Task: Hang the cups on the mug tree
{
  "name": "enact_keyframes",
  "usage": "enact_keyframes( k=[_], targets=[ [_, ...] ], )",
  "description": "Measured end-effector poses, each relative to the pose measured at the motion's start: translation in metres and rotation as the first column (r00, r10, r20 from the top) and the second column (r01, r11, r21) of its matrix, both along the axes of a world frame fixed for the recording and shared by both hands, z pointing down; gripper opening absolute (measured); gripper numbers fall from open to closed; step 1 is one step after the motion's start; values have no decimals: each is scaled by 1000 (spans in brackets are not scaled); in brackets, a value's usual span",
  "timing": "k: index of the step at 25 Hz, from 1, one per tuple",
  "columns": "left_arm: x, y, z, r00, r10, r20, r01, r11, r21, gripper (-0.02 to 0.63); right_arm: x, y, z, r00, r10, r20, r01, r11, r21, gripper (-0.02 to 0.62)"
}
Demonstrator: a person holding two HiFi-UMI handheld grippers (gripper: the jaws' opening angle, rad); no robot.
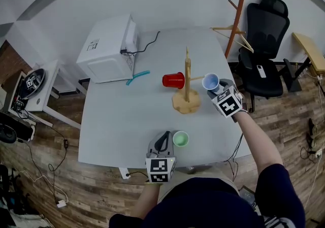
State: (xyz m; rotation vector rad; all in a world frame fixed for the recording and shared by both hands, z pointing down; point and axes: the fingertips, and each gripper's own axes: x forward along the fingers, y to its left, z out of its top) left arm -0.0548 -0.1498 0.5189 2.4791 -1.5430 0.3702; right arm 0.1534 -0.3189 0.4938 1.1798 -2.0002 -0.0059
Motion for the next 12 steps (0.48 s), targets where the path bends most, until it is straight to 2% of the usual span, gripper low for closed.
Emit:
enact_keyframes(
  k=[12],
  targets=[
    [-2,4,1,1000,6,10,-6,1000,-3,20,-10,-6,-18,995,-57,-84,61,997,42,259]
  ],
)
